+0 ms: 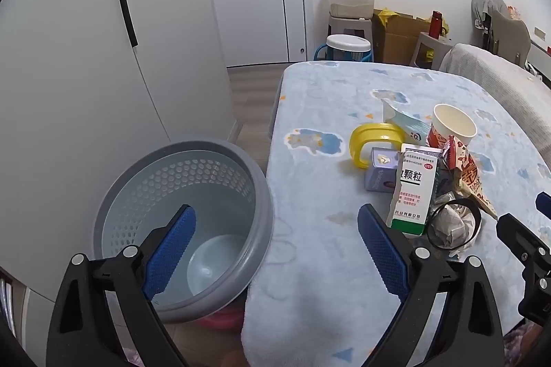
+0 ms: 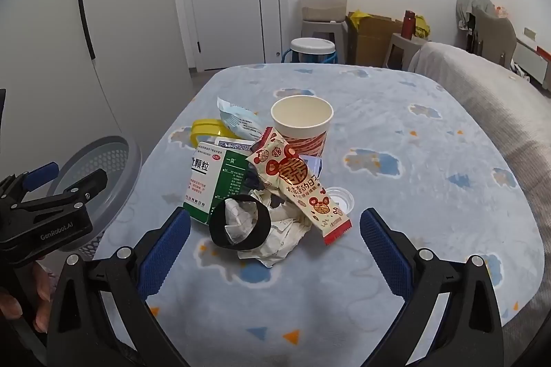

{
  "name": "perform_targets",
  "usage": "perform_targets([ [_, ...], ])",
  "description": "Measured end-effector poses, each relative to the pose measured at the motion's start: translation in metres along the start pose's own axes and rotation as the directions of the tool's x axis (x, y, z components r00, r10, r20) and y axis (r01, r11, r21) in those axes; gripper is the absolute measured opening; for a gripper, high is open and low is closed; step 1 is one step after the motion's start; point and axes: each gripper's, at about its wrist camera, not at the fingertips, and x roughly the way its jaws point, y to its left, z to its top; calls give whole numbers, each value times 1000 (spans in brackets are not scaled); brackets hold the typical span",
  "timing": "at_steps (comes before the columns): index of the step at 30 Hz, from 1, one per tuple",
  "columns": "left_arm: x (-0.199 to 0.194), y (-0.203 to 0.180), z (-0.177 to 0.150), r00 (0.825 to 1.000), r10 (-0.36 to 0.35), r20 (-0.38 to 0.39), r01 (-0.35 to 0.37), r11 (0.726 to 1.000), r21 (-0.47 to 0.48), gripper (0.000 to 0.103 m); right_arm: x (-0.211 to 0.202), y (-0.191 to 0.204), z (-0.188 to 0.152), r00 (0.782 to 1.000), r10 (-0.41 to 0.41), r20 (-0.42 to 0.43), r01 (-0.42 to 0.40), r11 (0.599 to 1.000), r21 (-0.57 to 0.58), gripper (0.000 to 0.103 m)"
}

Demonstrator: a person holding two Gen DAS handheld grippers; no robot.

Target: Collect trash

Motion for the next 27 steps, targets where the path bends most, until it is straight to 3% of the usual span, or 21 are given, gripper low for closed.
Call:
perform_targets([
  [27, -2, -1, -1, 1000, 3, 9, -3, 1000, 5, 91, 4, 3, 0, 1000, 0, 1, 0, 1000, 1, 97],
])
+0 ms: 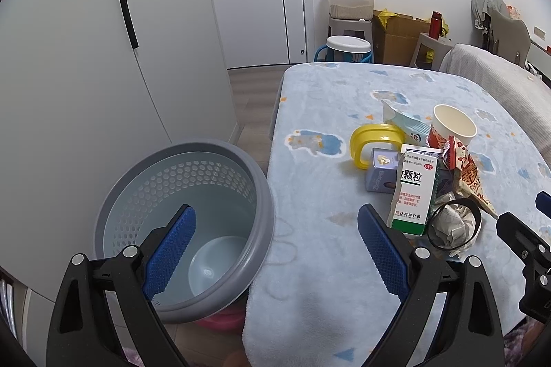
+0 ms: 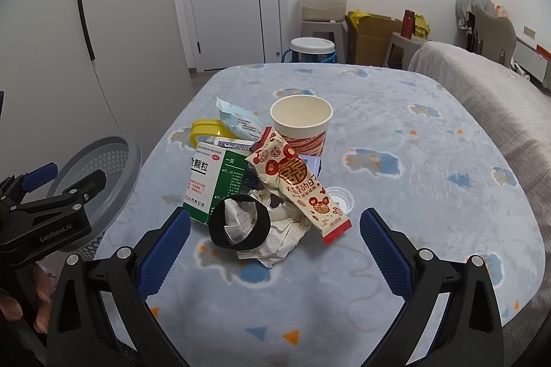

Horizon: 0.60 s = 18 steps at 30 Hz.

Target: Collect trash

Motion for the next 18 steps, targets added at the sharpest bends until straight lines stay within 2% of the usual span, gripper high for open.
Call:
perform_targets([
  [18, -3, -1, -2, 1000, 3, 3, -3, 1000, 3, 91, 1, 0, 0, 1000, -1, 2, 1, 1000, 3, 97],
])
